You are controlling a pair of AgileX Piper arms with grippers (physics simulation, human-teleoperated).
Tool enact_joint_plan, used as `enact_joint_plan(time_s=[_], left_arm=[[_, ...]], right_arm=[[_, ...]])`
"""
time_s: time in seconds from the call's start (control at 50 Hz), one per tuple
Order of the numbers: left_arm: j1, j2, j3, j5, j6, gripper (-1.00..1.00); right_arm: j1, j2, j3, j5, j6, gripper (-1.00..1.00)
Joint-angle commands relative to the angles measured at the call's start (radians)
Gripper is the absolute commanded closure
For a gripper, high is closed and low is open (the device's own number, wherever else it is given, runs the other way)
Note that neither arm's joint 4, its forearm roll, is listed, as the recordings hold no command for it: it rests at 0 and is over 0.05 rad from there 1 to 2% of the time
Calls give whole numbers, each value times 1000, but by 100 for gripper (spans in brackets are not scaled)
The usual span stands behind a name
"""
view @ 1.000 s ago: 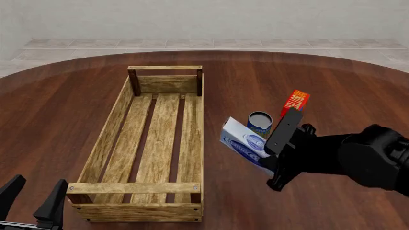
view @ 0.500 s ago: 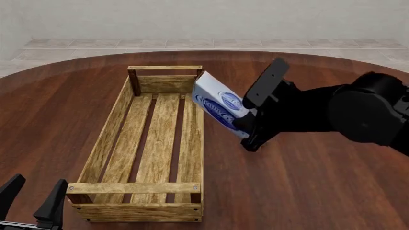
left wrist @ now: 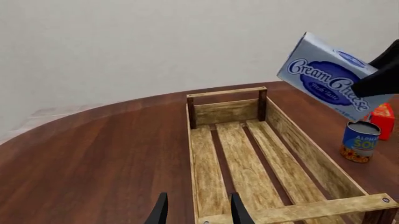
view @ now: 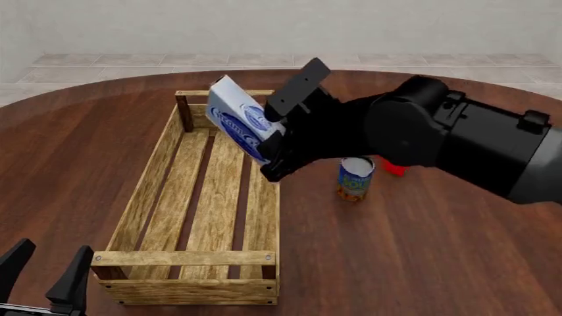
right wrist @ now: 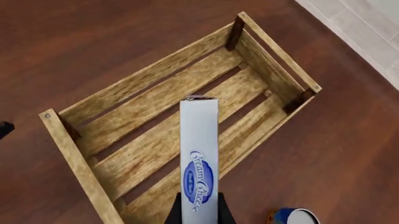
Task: Pick up the cream cheese and put it in the tray.
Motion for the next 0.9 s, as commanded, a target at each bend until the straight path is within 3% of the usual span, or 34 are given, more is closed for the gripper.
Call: enact_joint_plan(time_s=[0.02,0.4,0.9], left_arm=[[-4,0,0,0,-4,-100],[-5,0,0,1,-12,-100],[-16,0,0,1,-11,-100]], right_arm=[[60,104,-94,-8,49,100],[92,266,-126,-53,91,100],[95,470,-230,-16,68,100]])
